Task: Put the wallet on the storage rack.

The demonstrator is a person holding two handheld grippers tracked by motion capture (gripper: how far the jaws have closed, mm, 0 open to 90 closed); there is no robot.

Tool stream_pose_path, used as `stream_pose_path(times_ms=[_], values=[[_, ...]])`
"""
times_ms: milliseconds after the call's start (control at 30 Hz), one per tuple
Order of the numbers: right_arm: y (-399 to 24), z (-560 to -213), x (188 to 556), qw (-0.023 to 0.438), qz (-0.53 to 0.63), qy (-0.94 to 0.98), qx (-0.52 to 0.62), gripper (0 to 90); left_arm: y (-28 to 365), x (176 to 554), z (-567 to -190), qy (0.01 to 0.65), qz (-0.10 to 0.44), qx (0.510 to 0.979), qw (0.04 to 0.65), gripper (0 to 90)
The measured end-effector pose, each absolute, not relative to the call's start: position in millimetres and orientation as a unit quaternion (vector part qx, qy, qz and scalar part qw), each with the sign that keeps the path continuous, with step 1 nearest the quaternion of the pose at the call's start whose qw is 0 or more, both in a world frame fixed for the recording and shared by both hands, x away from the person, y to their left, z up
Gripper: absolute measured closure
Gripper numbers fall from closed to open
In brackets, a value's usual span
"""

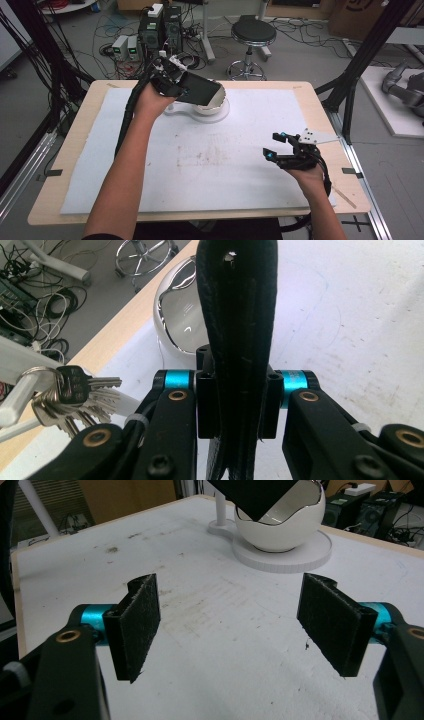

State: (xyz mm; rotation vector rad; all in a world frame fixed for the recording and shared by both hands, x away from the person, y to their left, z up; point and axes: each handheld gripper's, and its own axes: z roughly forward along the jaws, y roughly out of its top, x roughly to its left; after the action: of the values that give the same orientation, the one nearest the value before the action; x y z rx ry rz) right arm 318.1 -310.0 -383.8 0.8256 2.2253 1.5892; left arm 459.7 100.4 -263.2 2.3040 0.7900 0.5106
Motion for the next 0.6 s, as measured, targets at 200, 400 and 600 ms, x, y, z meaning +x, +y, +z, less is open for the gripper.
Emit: stream_pose_path(times_ms=[200, 400, 600], values=[[-309.4, -384.5, 318.4, 0.137, 0.552, 0.771, 0.286, 26.1, 95.5, 465.6, -265.7, 0.305, 0.192, 0.878, 0.314, 76.1], [-310.6, -385.6, 319.4, 0.128, 0.559, 0.766, 0.289, 26.0, 88.8, 470.3, -263.5, 0.310, 0.196, 0.883, 0.294, 76.2], [-309.7, -386.7, 320.5, 0.129, 0.559, 0.767, 0.289, 26.0, 71.0, 476.9, -261.4, 0.306, 0.208, 0.893, 0.255, 76.1]])
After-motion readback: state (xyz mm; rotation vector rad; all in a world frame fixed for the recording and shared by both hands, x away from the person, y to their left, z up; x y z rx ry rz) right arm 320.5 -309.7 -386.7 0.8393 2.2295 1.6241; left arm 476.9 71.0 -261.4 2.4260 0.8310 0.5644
